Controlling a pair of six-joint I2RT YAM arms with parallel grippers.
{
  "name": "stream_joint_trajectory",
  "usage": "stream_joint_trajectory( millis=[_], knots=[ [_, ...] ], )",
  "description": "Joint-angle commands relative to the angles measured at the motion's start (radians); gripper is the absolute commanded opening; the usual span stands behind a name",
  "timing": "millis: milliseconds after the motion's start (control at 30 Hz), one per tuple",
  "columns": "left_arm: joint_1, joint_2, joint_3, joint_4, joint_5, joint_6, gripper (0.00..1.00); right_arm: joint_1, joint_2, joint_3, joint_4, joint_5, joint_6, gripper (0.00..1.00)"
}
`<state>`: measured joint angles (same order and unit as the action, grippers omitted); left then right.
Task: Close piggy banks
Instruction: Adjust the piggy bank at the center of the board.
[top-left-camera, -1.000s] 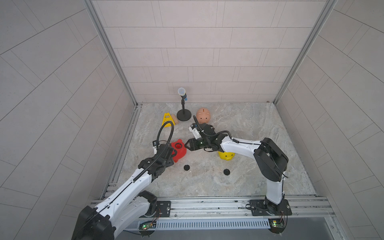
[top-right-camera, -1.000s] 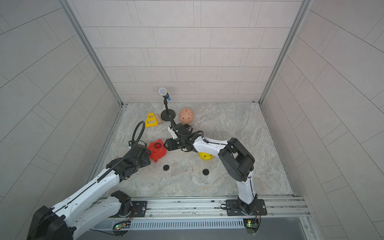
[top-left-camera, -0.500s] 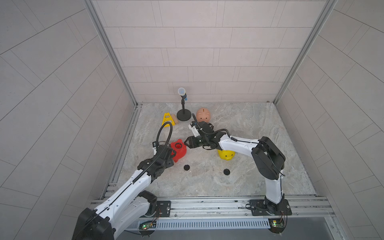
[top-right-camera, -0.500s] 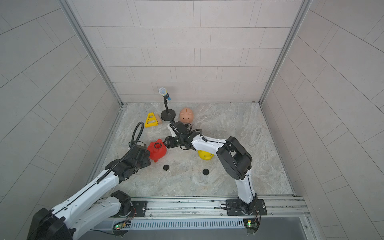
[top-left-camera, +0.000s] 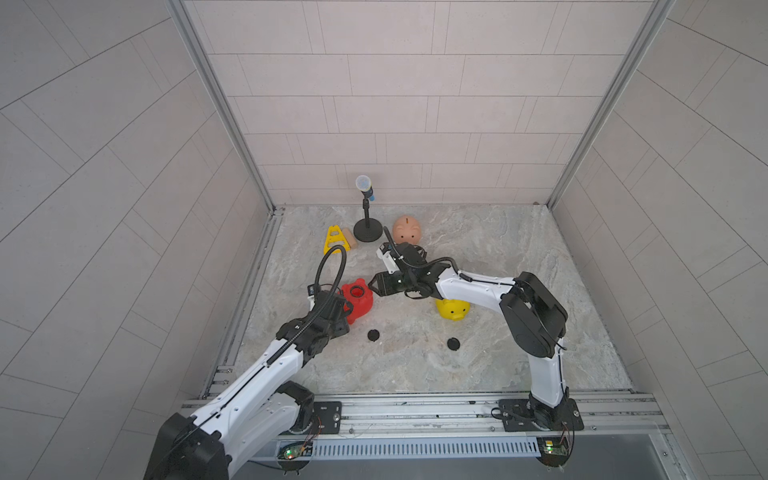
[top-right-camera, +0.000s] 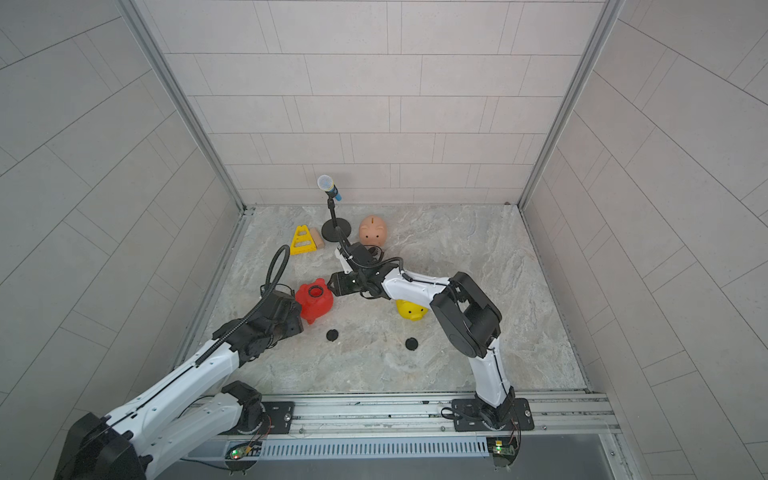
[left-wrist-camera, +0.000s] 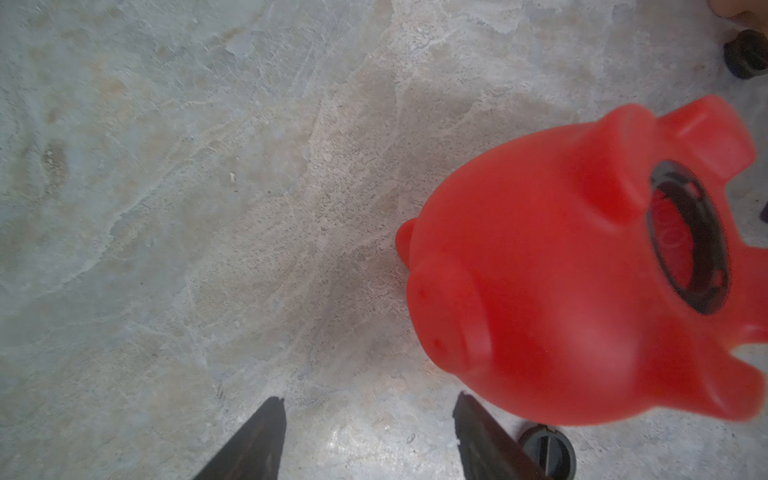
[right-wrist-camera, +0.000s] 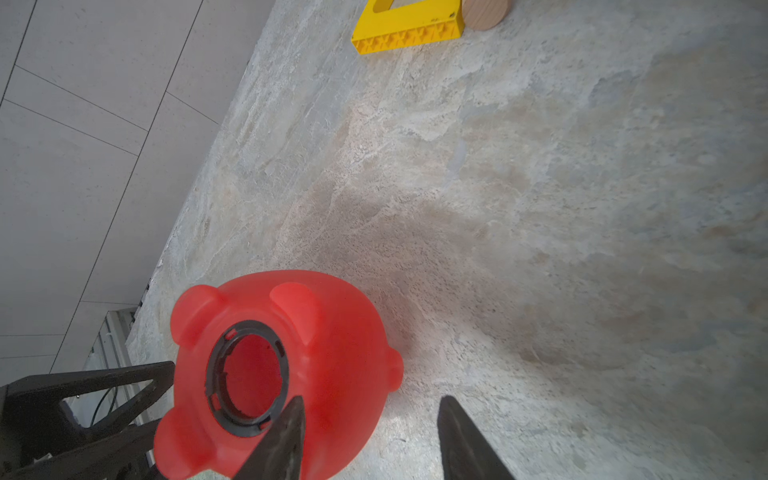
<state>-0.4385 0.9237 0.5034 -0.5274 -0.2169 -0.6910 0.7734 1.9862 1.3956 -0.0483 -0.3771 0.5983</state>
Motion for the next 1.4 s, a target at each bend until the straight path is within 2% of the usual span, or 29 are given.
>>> stream_joint_trajectory(
  millis=[0, 767, 1000, 1367],
  knots=[
    [0.007, 0.004, 0.013, 0.007, -0.039, 0.004, 0.7, 0.002, 0.018, 0.002, -0.025, -0.013, -0.014, 0.52],
    [0.06, 0.046, 0.024, 0.046, -0.061, 0.015, 0.7, 0.035, -0.024, -0.038, -0.042, -0.04, -0.028, 0.5],
    [0.078, 0.055, 0.02, 0.057, -0.097, -0.006, 0.71, 0.05, -0.032, -0.053, -0.047, -0.042, -0.043, 0.5],
    [0.119, 0.066, 0.019, 0.076, -0.093, -0.022, 0.71, 0.07, -0.032, -0.062, -0.05, -0.045, -0.079, 0.5]
  ],
)
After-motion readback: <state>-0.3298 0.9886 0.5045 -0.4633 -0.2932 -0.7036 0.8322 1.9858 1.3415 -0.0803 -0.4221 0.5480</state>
